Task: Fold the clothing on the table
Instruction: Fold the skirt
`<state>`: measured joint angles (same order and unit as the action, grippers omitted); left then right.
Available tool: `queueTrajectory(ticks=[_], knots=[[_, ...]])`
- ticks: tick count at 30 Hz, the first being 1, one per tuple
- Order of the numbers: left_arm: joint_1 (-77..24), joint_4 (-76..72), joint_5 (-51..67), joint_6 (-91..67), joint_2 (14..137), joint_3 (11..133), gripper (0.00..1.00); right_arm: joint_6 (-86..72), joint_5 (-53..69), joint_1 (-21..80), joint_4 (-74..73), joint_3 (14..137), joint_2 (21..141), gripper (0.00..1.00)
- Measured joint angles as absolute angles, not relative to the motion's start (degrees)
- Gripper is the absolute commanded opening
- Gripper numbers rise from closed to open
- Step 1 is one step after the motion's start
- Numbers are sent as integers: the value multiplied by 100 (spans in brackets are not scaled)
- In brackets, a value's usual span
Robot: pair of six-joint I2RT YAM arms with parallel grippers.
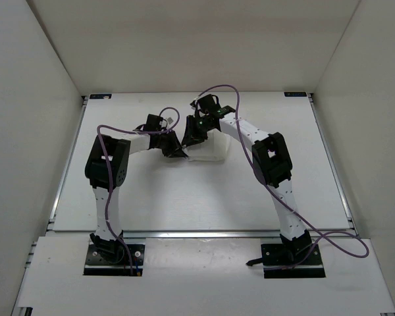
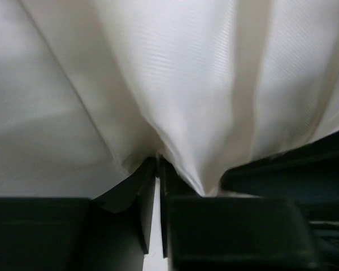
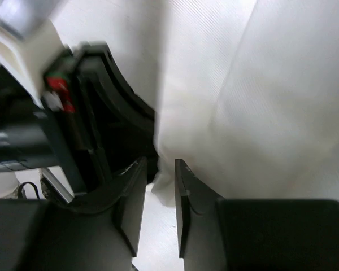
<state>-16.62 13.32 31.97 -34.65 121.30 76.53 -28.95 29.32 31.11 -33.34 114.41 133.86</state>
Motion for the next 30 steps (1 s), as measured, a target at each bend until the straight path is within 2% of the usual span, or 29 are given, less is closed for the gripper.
queueTrajectory(ticks=[2,4,10,19,22,25,30], knots=[[-1640,1105,3301,-3573,11961,7314,42,-2893,2895,3111,-3441,11607,13391,31],[-1623,838,3404,-3680,11714,6945,47,-2860,2880,3105,-3505,11824,13393,33],[-1551,539,3500,-3903,11166,6112,51,-2744,2884,3092,-3441,11806,13185,36],[-1358,235,3520,-4101,10584,5273,56,-2814,3199,2753,-2764,9494,11476,35],[-1343,139,3577,-4165,10582,5231,57,-2628,2930,2676,-2827,9380,11325,34],[-1323,-121,3704,-4292,10580,5113,66,-2351,2523,2832,-3026,9380,11330,34],[-1278,-493,3865,-4515,10516,4912,68,-2130,2161,3135,-3168,9380,11343,35]])
